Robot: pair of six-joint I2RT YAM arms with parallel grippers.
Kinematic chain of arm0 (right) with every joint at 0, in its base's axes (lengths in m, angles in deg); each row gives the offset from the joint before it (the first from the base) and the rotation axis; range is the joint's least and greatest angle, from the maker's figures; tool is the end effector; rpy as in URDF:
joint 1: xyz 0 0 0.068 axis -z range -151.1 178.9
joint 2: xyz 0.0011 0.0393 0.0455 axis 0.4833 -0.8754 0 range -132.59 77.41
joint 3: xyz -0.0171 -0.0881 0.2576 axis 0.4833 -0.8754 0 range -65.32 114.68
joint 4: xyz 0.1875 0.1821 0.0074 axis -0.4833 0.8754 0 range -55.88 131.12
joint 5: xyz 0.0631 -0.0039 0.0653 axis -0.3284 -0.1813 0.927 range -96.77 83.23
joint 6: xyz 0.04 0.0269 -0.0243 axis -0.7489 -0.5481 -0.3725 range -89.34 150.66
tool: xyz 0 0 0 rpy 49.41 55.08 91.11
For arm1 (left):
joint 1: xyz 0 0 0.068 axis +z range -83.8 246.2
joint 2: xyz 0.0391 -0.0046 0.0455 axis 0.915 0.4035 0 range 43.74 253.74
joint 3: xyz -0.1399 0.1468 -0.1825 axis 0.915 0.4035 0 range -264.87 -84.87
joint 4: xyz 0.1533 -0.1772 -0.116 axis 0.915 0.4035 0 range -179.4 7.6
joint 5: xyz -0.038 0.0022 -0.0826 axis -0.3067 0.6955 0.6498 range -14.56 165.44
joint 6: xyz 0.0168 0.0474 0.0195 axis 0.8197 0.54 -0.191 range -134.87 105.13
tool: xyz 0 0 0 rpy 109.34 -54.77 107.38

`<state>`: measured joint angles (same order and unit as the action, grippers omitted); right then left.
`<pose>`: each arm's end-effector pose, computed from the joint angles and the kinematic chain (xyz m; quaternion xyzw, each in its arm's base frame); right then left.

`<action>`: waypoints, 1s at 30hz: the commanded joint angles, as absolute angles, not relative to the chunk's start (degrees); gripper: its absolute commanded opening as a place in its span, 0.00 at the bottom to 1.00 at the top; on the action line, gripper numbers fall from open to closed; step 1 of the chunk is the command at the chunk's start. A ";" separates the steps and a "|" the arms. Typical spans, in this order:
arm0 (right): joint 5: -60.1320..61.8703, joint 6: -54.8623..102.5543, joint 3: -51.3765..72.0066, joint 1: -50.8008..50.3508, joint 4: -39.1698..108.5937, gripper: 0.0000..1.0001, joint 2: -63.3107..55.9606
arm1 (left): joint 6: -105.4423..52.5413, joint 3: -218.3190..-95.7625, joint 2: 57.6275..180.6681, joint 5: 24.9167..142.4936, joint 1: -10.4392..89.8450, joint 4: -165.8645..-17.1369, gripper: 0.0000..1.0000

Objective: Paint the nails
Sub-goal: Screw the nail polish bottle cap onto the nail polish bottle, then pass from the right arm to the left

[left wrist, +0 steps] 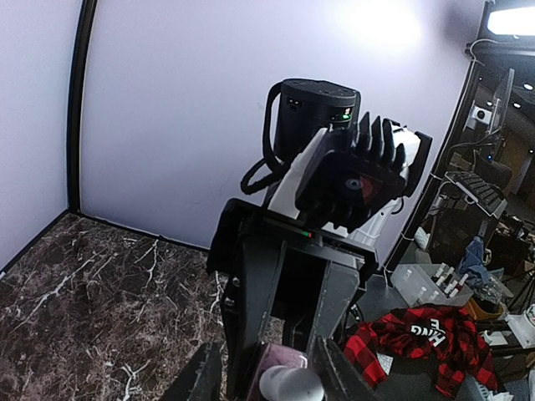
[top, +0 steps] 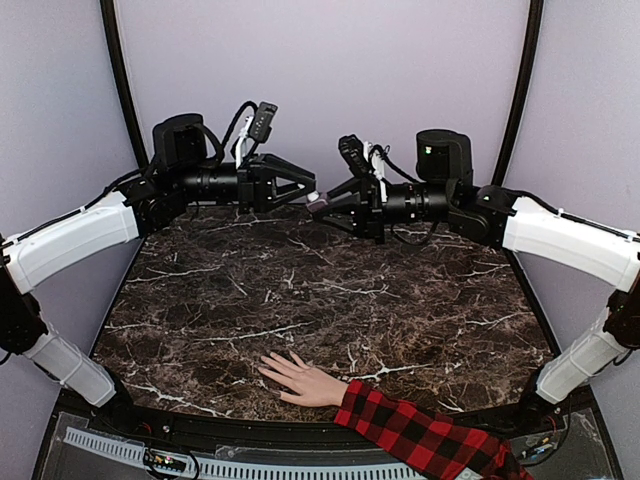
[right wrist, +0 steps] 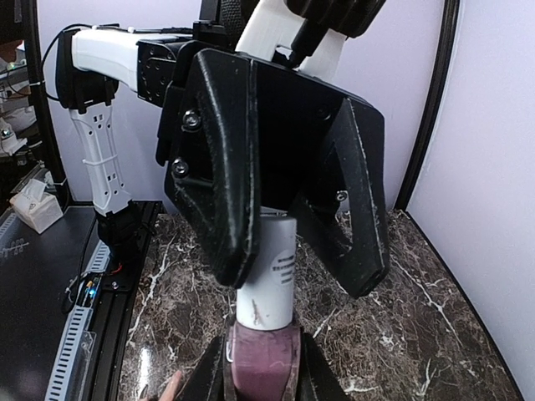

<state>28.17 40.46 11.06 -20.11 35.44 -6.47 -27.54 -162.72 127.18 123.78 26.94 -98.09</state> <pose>0.2106 0.2734 0.3877 -0.5258 0.5351 0.4230 0.5081 0.2442 -0.2340 0.4169 0.4336 0.5422 -0.5431 0.4722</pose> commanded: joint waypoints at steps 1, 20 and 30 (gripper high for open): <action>30.22 40.55 10.53 -20.15 31.10 0.07 -5.02 | -27.20 -163.17 124.19 122.87 27.75 -97.58 0.40; 29.49 39.28 10.44 -19.67 29.90 0.07 -5.12 | -27.17 -162.04 124.60 124.74 27.75 -97.96 0.09; 28.82 39.04 9.16 -19.47 29.72 0.48 -5.32 | -26.83 -161.48 123.55 119.68 28.82 -97.70 0.00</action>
